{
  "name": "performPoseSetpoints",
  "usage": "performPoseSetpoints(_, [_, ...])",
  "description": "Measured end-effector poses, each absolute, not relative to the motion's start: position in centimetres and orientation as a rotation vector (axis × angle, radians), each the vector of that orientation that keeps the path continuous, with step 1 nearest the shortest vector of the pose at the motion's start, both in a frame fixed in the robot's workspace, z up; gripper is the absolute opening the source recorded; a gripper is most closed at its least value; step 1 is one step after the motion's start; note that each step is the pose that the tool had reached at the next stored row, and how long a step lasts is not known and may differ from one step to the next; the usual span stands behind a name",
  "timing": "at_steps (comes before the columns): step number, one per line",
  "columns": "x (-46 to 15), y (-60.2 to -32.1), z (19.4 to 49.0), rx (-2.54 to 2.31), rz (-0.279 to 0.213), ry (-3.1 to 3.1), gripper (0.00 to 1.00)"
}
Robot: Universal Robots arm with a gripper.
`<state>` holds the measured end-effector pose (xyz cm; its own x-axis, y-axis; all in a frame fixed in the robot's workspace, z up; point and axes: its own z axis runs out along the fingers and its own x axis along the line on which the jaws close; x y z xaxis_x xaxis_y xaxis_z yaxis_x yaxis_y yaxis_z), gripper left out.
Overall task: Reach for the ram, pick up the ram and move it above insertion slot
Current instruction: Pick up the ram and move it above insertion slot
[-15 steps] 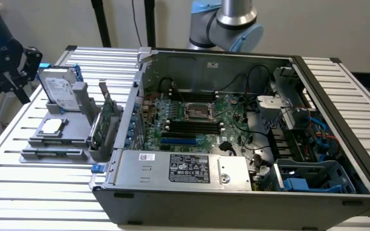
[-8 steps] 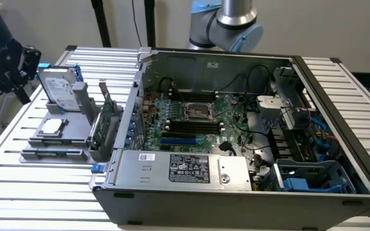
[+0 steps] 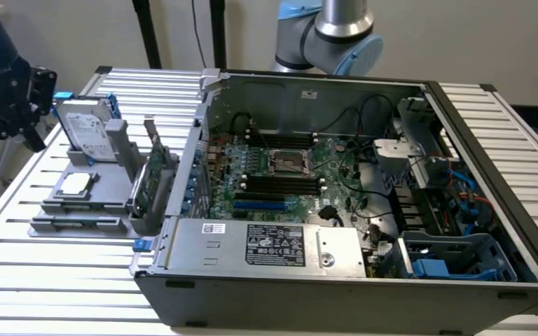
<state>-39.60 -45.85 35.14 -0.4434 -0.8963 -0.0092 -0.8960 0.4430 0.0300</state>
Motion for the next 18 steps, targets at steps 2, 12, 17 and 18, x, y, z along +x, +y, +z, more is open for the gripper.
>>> performPoseSetpoints(2, [-39.60,-45.85,35.10,1.703,-0.044,-2.633,0.11])
performPoseSetpoints(12, [-39.60,-45.85,34.93,1.945,-0.024,-2.482,0.11])
performPoseSetpoints(17, [-39.60,-45.85,34.76,2.057,-0.022,-2.392,0.11])
performPoseSetpoints(18, [-39.60,-45.85,34.73,2.079,-0.022,-2.373,0.11])
